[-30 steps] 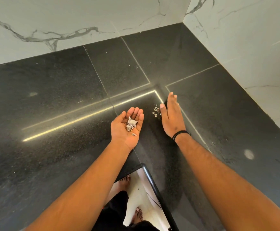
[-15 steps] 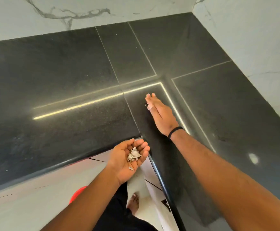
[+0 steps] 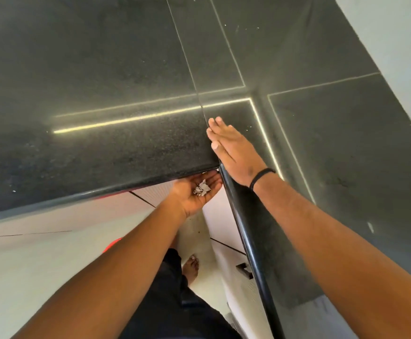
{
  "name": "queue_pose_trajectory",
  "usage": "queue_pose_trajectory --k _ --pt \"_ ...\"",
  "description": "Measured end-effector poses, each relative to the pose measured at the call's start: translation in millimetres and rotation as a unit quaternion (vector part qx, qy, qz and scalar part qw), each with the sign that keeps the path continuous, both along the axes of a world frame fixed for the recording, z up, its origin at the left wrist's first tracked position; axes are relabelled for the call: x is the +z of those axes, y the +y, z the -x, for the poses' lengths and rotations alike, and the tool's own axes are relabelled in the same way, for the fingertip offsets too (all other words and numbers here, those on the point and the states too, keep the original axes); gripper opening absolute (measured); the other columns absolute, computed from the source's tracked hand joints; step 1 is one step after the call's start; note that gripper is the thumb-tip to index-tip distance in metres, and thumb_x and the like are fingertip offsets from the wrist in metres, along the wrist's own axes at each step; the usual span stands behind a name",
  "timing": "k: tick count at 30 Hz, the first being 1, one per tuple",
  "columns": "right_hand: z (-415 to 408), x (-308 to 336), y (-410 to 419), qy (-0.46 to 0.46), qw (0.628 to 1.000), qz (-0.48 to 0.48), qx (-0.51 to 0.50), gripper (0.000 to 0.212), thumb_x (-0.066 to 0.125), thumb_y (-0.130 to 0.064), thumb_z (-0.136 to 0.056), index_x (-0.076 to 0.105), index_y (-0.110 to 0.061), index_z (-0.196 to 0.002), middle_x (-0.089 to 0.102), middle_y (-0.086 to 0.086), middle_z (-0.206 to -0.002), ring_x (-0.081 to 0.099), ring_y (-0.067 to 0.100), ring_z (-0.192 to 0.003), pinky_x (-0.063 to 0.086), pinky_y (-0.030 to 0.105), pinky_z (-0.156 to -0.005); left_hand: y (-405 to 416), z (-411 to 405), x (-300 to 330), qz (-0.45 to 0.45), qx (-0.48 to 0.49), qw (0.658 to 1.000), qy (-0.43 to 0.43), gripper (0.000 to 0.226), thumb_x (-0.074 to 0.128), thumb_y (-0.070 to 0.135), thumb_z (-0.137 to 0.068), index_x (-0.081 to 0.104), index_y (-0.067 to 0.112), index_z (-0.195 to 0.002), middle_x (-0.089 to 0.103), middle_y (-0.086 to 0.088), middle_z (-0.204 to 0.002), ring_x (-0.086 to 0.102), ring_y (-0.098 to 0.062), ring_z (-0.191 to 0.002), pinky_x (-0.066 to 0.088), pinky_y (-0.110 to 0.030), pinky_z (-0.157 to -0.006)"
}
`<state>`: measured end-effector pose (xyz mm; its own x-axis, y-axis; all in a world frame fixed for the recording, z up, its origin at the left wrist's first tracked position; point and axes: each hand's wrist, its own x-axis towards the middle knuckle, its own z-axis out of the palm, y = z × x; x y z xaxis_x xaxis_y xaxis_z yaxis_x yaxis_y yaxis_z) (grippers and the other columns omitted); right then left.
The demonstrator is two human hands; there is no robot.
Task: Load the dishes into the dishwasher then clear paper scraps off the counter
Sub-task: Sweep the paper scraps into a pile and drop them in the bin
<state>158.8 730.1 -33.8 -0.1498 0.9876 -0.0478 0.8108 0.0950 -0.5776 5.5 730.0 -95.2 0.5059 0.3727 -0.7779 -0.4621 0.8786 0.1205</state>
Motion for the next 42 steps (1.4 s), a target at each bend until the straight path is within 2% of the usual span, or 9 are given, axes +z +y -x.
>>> queue_pose_trajectory --k 6,8,15,20,28,31,34,38,42 --pt "44 -1 -47 0.057 0.998 0.020 0.027 0.051 0.029 -0.028 -0.105 0.045 -0.002 -0.146 0.032 0.008 -0.160 0.016 0.016 -0.153 0.011 0.036 -0.125 -3 -1 -7 -0.015 0.023 0.998 -0.048 0.043 0.042 0.039 -0.104 0.068 0.007 -0.116 0.069 -0.013 -0.122 0.065 -0.026 -0.111 0.052 -0.037 -0.100" --pt "59 7 -57 0.123 0.992 0.041 0.000 0.046 0.034 -0.022 -0.105 0.047 -0.001 -0.145 0.036 0.008 -0.158 0.020 0.014 -0.152 0.016 0.038 -0.125 -5 1 -4 -0.006 0.031 0.999 -0.037 0.041 0.041 0.039 -0.105 0.068 0.009 -0.113 0.071 -0.010 -0.114 0.065 -0.024 -0.110 0.044 -0.037 -0.109" --pt "31 22 -27 0.114 0.957 -0.060 -0.259 0.046 0.034 -0.026 -0.107 0.046 -0.004 -0.146 0.039 0.010 -0.156 0.029 0.018 -0.149 0.028 0.043 -0.121 -1 1 1 0.013 0.020 1.000 0.011 0.060 0.036 0.024 -0.108 0.076 -0.008 -0.075 0.074 -0.020 -0.079 0.075 -0.028 -0.069 0.062 -0.039 -0.071" --pt "42 -4 -40 -0.030 0.991 0.019 -0.132 0.054 0.025 -0.029 -0.106 0.034 -0.003 -0.152 0.021 0.011 -0.164 0.006 0.021 -0.154 0.009 0.045 -0.125 -1 8 -5 0.031 0.041 0.998 -0.026 0.046 0.039 0.022 -0.107 0.072 -0.006 -0.091 0.074 -0.020 -0.086 0.075 -0.026 -0.071 0.064 -0.037 -0.067" --pt "85 0 -46 0.100 0.992 -0.029 -0.071 0.049 0.031 -0.026 -0.105 0.049 0.000 -0.143 0.038 0.010 -0.157 0.024 0.016 -0.151 0.020 0.039 -0.124 0 22 -7 0.004 0.035 0.997 -0.061 0.038 0.040 0.030 -0.108 0.062 0.008 -0.129 0.070 -0.011 -0.121 0.069 -0.023 -0.107 0.060 -0.035 -0.089" --pt "84 -3 -41 0.059 0.993 -0.022 -0.095 0.056 0.025 -0.033 -0.105 0.041 -0.002 -0.148 0.028 0.009 -0.162 0.013 0.016 -0.153 0.013 0.038 -0.125 2 26 -10 0.005 0.047 0.997 -0.052 0.045 0.048 0.036 -0.104 0.059 0.008 -0.139 0.064 -0.014 -0.134 0.064 -0.027 -0.120 0.057 -0.038 -0.096" --pt "96 -12 -57 0.030 0.997 -0.012 -0.072 0.056 0.024 -0.031 -0.104 0.039 -0.002 -0.149 0.023 0.008 -0.163 0.007 0.016 -0.154 0.005 0.036 -0.126 -10 29 -2 -0.006 0.074 0.995 -0.067 0.047 0.047 0.041 -0.103 0.075 0.007 -0.117 0.068 -0.013 -0.128 0.068 -0.027 -0.116 0.044 -0.041 -0.112" --pt "108 -6 -92 0.148 0.981 -0.026 -0.121 0.047 0.036 -0.025 -0.102 0.055 -0.002 -0.138 0.049 0.011 -0.149 0.036 0.016 -0.145 0.027 0.035 -0.121 -26 29 10 0.005 0.087 0.996 -0.032 0.050 0.042 0.027 -0.104 0.078 0.003 -0.077 0.073 -0.010 -0.087 0.072 -0.022 -0.081 0.057 -0.034 -0.083" --pt "110 15 -126 0.323 0.882 -0.061 -0.337 0.036 0.044 -0.030 -0.102 0.071 -0.012 -0.119 0.072 0.010 -0.114 0.066 0.016 -0.110 0.052 0.039 -0.098 -58 28 32 0.014 0.072 0.997 0.026 0.034 0.047 0.020 -0.101 0.069 0.001 -0.083 0.069 -0.012 -0.081 0.071 -0.024 -0.075 0.062 -0.036 -0.082"
